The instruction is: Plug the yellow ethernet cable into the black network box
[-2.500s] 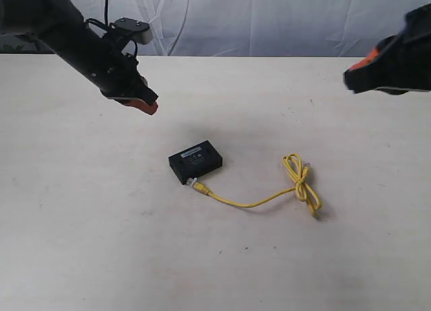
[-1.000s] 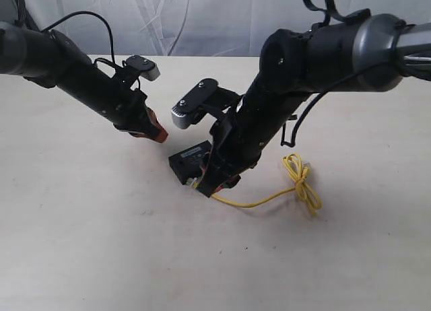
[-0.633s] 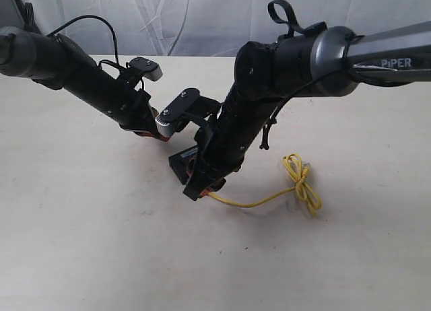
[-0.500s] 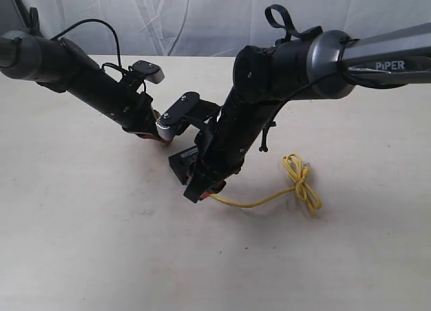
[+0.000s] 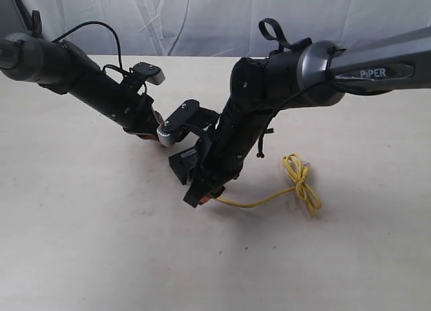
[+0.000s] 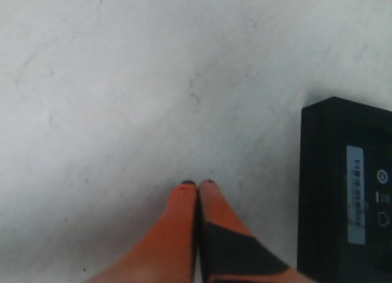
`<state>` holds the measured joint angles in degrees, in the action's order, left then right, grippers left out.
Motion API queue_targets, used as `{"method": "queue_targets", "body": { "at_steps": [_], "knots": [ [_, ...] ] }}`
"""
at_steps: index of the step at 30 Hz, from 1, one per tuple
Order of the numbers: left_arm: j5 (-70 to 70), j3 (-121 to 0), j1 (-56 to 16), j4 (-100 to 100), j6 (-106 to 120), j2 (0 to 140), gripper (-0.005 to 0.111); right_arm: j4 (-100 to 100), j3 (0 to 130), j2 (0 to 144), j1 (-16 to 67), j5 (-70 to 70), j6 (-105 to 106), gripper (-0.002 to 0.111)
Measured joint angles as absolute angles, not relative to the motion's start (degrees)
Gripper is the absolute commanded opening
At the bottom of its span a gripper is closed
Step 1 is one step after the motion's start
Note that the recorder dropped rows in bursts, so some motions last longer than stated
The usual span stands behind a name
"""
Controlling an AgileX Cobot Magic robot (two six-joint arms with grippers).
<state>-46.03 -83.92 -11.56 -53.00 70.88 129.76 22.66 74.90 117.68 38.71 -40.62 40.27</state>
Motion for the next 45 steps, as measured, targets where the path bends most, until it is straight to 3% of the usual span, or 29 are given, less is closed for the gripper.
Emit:
{"method": "queue_targets", "body": {
  "at_steps": [21, 23, 30, 45],
  "knots": [
    [-50.5, -83.9, -11.6, -55.1, 75.0, 130.1, 0.0, 23.1, 75.0, 120.9, 38.7, -36.8, 41.1, 0.047],
    [-50.7, -83.9, -11.6, -55.2, 75.4, 130.2, 0.0, 23.1, 75.2, 121.0, 38.7, -36.6, 41.1, 0.042],
    [-51.4, -83.9, -11.6, -56.2, 76.7, 131.0, 0.0, 22.4, 75.2, 121.1, 38.7, -36.3, 41.2, -0.001],
    [-52.0, -84.0, -11.6, -56.9, 77.9, 131.1, 0.0, 14.9, 75.2, 118.2, 38.9, -41.8, 32.9, -0.001]
  ]
}}
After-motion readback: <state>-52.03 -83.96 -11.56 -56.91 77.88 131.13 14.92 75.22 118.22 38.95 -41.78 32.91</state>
